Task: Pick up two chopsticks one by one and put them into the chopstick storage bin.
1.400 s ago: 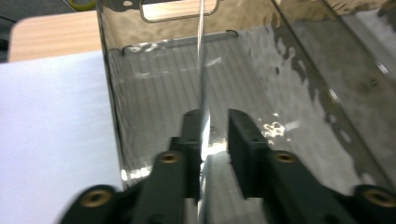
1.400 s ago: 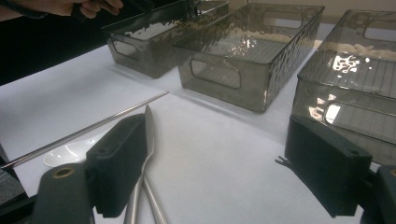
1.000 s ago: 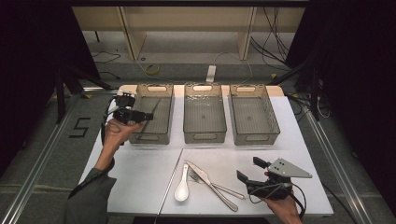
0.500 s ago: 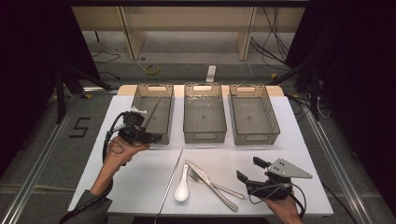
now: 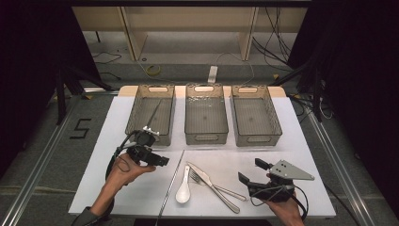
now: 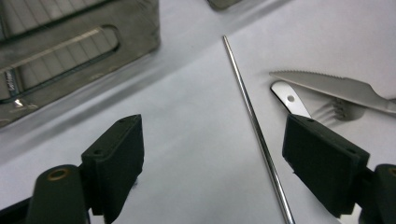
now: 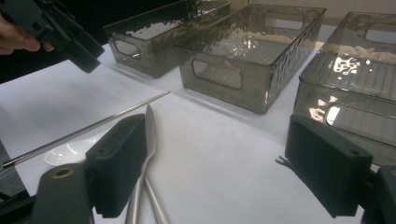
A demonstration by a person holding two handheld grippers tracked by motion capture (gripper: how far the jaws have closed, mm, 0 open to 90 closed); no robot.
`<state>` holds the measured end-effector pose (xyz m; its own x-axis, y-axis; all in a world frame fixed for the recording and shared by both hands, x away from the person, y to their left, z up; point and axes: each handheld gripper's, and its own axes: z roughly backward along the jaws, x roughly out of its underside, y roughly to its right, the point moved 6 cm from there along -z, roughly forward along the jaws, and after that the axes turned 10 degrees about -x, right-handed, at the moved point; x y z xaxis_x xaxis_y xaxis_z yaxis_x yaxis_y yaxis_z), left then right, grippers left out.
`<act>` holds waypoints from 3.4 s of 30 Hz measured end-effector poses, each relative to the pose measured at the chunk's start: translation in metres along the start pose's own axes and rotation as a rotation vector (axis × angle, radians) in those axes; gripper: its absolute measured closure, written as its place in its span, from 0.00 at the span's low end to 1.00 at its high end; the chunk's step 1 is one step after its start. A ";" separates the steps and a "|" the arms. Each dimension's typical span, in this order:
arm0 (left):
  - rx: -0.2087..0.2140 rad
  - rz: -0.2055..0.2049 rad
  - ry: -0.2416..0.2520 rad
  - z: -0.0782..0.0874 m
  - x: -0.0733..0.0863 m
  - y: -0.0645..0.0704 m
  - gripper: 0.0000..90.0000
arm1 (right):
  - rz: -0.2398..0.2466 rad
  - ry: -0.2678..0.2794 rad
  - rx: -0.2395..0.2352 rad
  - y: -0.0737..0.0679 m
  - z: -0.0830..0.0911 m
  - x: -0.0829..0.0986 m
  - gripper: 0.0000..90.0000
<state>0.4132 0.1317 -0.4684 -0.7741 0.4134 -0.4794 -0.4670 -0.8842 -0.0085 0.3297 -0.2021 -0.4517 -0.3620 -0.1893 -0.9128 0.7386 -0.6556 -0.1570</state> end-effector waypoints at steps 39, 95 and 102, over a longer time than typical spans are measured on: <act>0.041 -0.168 -0.158 -0.029 0.039 0.055 0.50 | 0.017 -0.016 -0.001 -0.001 -0.003 0.001 0.24; -0.028 -0.152 -0.169 -0.037 0.039 0.043 0.91 | 0.016 -0.023 -0.001 -0.001 -0.004 0.002 0.25; -0.032 -0.154 -0.170 -0.037 0.040 0.042 0.91 | 0.019 -0.029 0.000 -0.001 -0.004 0.002 0.25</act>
<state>0.3789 0.1027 -0.5205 -0.7569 0.5724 -0.3153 -0.5736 -0.8131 -0.0992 0.3305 -0.1988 -0.4553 -0.3644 -0.2232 -0.9041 0.7456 -0.6515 -0.1397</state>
